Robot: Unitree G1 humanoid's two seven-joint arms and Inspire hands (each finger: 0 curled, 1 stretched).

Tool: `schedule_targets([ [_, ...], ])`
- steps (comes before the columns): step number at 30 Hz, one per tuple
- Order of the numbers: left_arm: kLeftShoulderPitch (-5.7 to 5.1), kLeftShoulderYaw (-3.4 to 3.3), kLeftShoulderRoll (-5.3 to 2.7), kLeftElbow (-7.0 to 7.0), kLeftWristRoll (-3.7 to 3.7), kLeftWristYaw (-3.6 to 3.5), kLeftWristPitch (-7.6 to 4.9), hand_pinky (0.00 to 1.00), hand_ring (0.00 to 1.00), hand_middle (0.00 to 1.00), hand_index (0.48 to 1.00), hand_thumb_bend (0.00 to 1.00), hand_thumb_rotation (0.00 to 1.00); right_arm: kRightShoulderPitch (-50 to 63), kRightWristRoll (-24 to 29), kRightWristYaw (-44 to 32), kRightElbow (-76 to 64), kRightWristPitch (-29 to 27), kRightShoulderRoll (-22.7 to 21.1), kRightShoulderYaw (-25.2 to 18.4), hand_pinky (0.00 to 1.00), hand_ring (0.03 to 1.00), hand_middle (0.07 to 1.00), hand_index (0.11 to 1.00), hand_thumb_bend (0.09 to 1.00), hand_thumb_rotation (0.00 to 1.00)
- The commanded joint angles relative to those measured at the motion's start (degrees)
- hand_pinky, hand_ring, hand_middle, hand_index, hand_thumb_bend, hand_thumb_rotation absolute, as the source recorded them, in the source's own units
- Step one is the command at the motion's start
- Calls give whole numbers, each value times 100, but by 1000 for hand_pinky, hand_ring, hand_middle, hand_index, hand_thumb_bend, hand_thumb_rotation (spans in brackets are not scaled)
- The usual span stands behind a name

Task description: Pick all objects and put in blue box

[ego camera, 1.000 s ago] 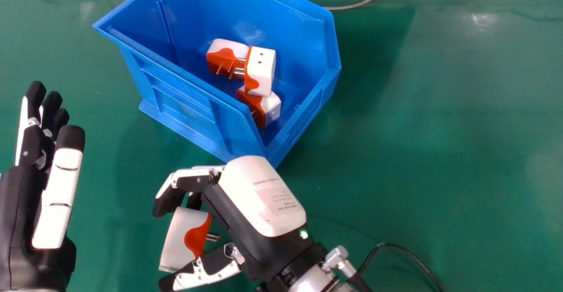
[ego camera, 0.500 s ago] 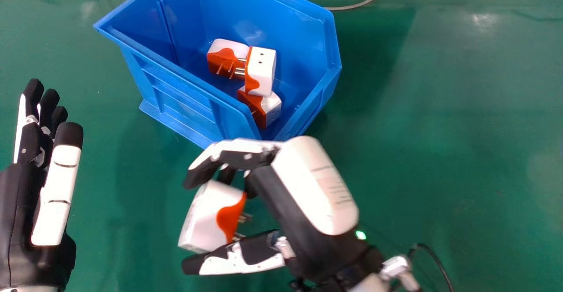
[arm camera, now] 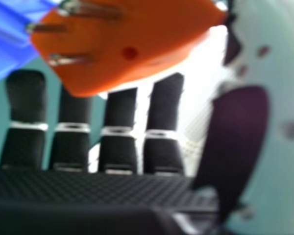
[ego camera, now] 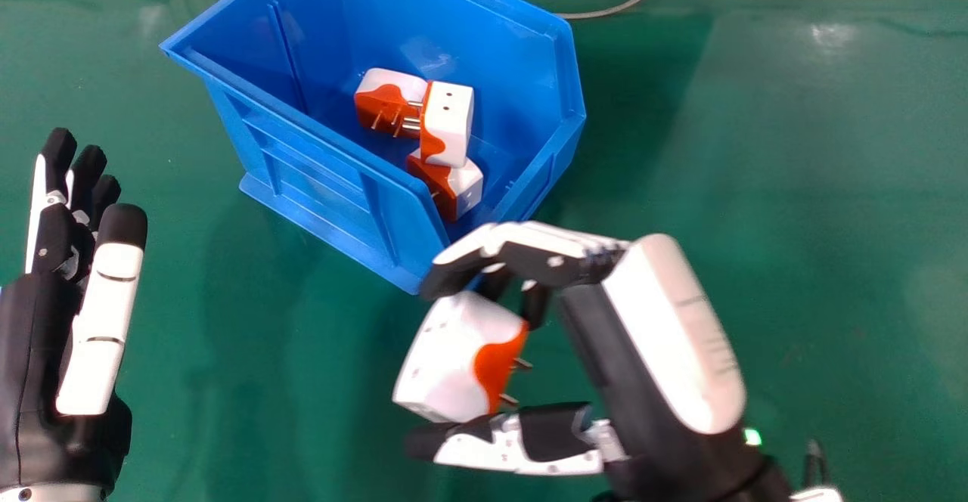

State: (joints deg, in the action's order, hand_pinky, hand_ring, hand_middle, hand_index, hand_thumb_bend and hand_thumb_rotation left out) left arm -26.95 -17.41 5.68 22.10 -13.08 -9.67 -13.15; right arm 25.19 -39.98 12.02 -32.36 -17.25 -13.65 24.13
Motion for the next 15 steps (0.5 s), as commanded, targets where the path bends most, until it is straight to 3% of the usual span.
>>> schedule_targets([
  [1, 49, -56, 60, 37, 35, 5, -101, 984, 991, 995, 1000, 621, 775, 142, 221, -36, -318, -179, -93, -299, 305, 432, 528, 508, 493, 0],
  [6, 114, -50, 69, -8, 74, 3, -105, 980, 990, 995, 1000, 618, 777, 294, 302, -120, -550, -90, -41, -790, 308, 433, 532, 505, 492, 0],
  [9, 134, -36, 43, 22, 75, 34, -39, 979, 990, 996, 1000, 622, 779, 122, 279, -91, -498, -114, 28, -1071, 309, 432, 532, 504, 492, 0],
  [15, 192, -22, 42, -6, 99, 43, -22, 980, 990, 998, 1000, 635, 777, -589, 238, -136, -193, -49, 261, -1219, 306, 422, 530, 515, 491, 0],
])
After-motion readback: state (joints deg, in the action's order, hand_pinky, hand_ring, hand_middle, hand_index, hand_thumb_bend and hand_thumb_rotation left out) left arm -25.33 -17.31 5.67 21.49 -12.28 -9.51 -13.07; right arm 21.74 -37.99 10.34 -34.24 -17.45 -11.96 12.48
